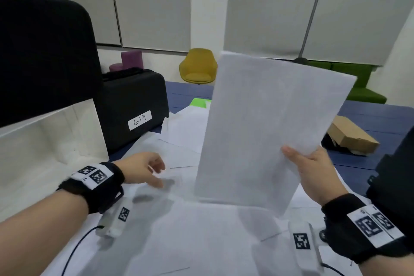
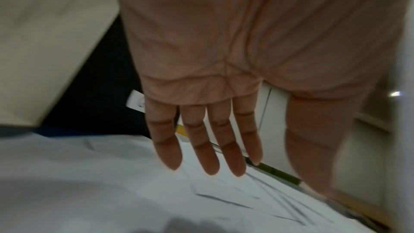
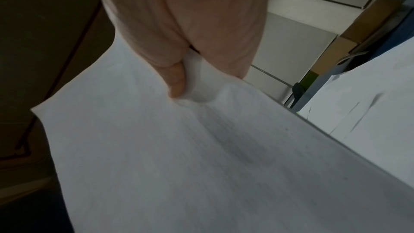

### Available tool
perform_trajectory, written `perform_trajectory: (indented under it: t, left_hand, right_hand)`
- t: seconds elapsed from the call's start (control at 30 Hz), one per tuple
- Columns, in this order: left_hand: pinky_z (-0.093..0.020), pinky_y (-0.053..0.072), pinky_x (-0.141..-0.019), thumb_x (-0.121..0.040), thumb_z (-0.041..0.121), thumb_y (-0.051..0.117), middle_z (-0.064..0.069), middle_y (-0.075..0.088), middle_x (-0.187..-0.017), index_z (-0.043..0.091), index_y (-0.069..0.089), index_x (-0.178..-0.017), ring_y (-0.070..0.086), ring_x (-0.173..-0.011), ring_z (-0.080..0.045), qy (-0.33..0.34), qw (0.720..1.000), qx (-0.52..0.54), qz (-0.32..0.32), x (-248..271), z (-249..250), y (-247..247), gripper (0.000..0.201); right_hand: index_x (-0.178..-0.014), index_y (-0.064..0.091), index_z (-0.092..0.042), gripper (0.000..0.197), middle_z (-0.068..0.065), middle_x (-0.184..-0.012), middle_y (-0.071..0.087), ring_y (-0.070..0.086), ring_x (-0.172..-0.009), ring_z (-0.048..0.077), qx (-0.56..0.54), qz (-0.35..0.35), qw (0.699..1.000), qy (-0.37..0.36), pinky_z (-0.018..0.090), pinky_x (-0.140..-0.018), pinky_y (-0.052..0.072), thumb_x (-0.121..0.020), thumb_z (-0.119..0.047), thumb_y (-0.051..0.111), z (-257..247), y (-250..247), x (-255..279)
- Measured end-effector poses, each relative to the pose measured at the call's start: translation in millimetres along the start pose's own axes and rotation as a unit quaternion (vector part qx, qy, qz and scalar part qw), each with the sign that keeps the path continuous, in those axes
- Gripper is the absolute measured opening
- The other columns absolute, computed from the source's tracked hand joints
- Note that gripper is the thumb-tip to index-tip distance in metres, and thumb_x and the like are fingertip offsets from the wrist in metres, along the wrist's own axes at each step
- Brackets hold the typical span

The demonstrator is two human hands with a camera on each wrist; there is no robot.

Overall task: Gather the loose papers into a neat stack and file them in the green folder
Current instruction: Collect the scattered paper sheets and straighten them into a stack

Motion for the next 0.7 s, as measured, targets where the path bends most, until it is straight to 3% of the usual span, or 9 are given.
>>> perform_trajectory:
  t: [0.1,0.2,0.27,0.33,0.37,0.5,0.53,0.63,0.7]
  left_hand:
    - [-0.025,0.046,-0.09,-0.065,0.032,0.088,0.009,0.053,-0.114,0.031,0.052,-0.114,0.055,-0.104,-0.011,-0.072,0.996,-0.052,-0.011,5,-36,-8,0.061]
    - [-0.023,0.044,-0.089,-0.061,0.034,0.089,0.005,0.046,-0.122,0.029,0.044,-0.126,0.053,-0.107,-0.015,-0.12,0.986,-0.117,-0.021,8,-59,-9,0.08]
    - [-0.026,0.046,-0.093,-0.057,0.037,0.09,0.003,0.044,-0.124,0.027,0.041,-0.129,0.053,-0.109,-0.016,-0.14,0.978,-0.155,-0.027,9,-68,-8,0.087]
    - [-0.029,0.047,-0.096,-0.053,0.04,0.09,0.003,0.044,-0.121,0.027,0.041,-0.129,0.052,-0.109,-0.016,-0.15,0.971,-0.182,-0.03,8,-73,-9,0.091]
    - [-0.028,0.048,-0.094,-0.053,0.041,0.09,0.003,0.044,-0.118,0.027,0.042,-0.127,0.053,-0.106,-0.016,-0.152,0.97,-0.188,-0.029,7,-73,-10,0.089]
    - [-0.026,0.049,-0.081,-0.053,0.041,0.09,0.005,0.054,-0.11,0.023,0.05,-0.109,0.057,-0.094,-0.014,-0.166,0.966,-0.19,-0.053,7,-71,-9,0.071]
    - [-0.026,0.049,-0.08,-0.053,0.041,0.09,0.005,0.056,-0.109,0.022,0.053,-0.106,0.057,-0.094,-0.014,-0.168,0.964,-0.195,-0.058,6,-71,-9,0.067]
    - [-0.025,0.052,-0.074,-0.055,0.04,0.089,0.002,0.065,-0.107,0.017,0.062,-0.102,0.062,-0.09,-0.015,-0.165,0.963,-0.202,-0.072,6,-70,-9,0.059]
    - [-0.025,0.054,-0.072,-0.056,0.035,0.088,0.002,0.071,-0.099,0.018,0.068,-0.096,0.067,-0.085,-0.015,-0.152,0.968,-0.184,-0.078,5,-69,-8,0.047]
  right_hand:
    - [-0.108,0.069,-0.016,0.019,-0.001,-0.1,0.075,0.071,-0.093,0.012,0.03,0.023,0.999,-0.031,0.025,-0.079,0.055,-0.093,-0.009,0.059,-6,-11,-5]
    - [-0.111,0.068,-0.017,0.021,-0.01,-0.101,0.072,0.067,-0.099,0.006,0.053,0.047,0.995,-0.065,0.018,-0.08,0.055,-0.091,-0.014,0.063,-11,-28,-11]
    - [-0.098,0.073,-0.024,0.024,-0.014,-0.097,0.074,0.068,-0.098,0.004,0.037,0.049,0.995,-0.075,0.014,-0.08,0.054,-0.078,-0.036,0.071,-13,-37,-13]
    - [-0.092,0.075,-0.033,0.04,-0.017,-0.097,0.074,0.068,-0.093,0.001,0.053,0.044,0.995,-0.076,0.016,-0.081,0.054,-0.061,-0.059,0.072,-14,-43,-11]
    - [-0.09,0.075,-0.036,0.041,-0.019,-0.096,0.074,0.069,-0.091,0.0,0.061,0.044,0.994,-0.074,0.016,-0.081,0.054,-0.058,-0.061,0.071,-15,-44,-10]
    - [-0.085,0.072,-0.023,0.007,-0.024,-0.086,0.073,0.067,-0.095,0.003,0.067,0.047,0.993,-0.081,0.01,-0.074,0.053,-0.081,-0.029,0.069,-14,-46,-11]
    - [-0.086,0.073,-0.024,0.011,-0.021,-0.089,0.074,0.068,-0.096,0.005,0.06,0.042,0.994,-0.081,0.013,-0.077,0.054,-0.08,-0.033,0.071,-13,-47,-11]
    - [-0.092,0.075,-0.036,0.057,-0.015,-0.099,0.074,0.07,-0.093,0.006,0.061,0.032,0.995,-0.073,0.022,-0.083,0.055,-0.048,-0.072,0.077,-8,-48,-10]
    - [-0.095,0.075,-0.033,0.071,-0.015,-0.101,0.074,0.07,-0.093,0.005,0.056,0.028,0.995,-0.075,0.023,-0.084,0.055,-0.04,-0.078,0.076,-5,-50,-10]
Point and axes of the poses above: each hand's wrist, its own x-axis away from the middle knuckle, its own y-axis out of the palm, z = x × y, the point moved 5 cm from there along -x, towards the middle knuckle
